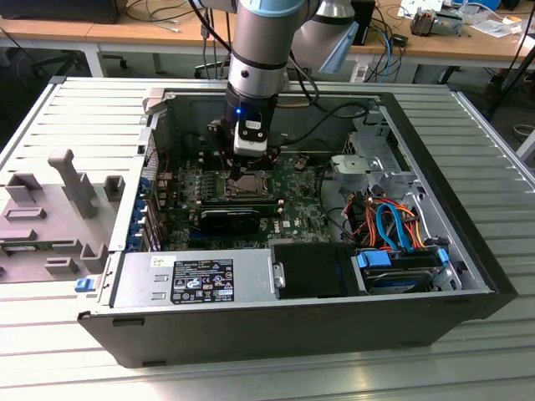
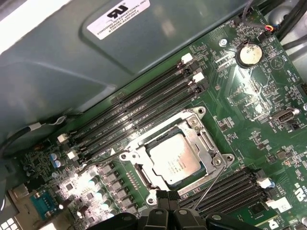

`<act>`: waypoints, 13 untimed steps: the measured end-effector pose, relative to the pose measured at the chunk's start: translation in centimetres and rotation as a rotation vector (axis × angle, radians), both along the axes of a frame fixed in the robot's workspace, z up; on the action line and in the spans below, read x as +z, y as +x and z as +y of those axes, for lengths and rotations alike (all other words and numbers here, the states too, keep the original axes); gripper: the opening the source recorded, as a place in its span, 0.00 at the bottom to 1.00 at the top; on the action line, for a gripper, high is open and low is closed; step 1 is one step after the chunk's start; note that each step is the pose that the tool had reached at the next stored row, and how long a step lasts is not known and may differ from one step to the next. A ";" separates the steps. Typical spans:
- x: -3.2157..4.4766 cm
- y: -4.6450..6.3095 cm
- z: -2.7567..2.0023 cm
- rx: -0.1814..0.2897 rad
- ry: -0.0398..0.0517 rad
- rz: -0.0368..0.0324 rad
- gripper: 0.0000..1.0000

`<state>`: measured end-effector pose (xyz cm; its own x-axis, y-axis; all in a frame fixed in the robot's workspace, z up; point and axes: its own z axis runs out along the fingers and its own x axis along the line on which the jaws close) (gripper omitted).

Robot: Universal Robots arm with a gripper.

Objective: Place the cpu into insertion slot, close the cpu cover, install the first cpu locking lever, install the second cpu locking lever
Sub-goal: 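Install the first cpu locking lever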

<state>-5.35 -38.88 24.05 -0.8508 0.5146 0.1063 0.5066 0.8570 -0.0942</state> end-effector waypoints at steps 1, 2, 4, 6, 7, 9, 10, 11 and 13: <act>0.00 0.0 0.00 0.002 0.0000 0.0000 0.11; 0.00 0.0 0.00 0.003 0.0001 0.0000 0.11; 0.00 0.0 0.00 0.006 0.0000 0.0000 0.11; 0.00 0.0 0.00 0.012 0.0001 0.0000 0.11; 0.00 0.0 0.00 0.015 0.0001 0.0000 0.11; 0.00 0.0 0.00 0.019 0.0000 0.0000 0.11; 0.00 0.0 0.00 0.020 0.0000 0.0000 0.11; 0.00 0.0 0.00 0.022 0.0001 0.0000 0.11; 0.00 0.0 0.00 0.025 0.0001 0.0001 0.11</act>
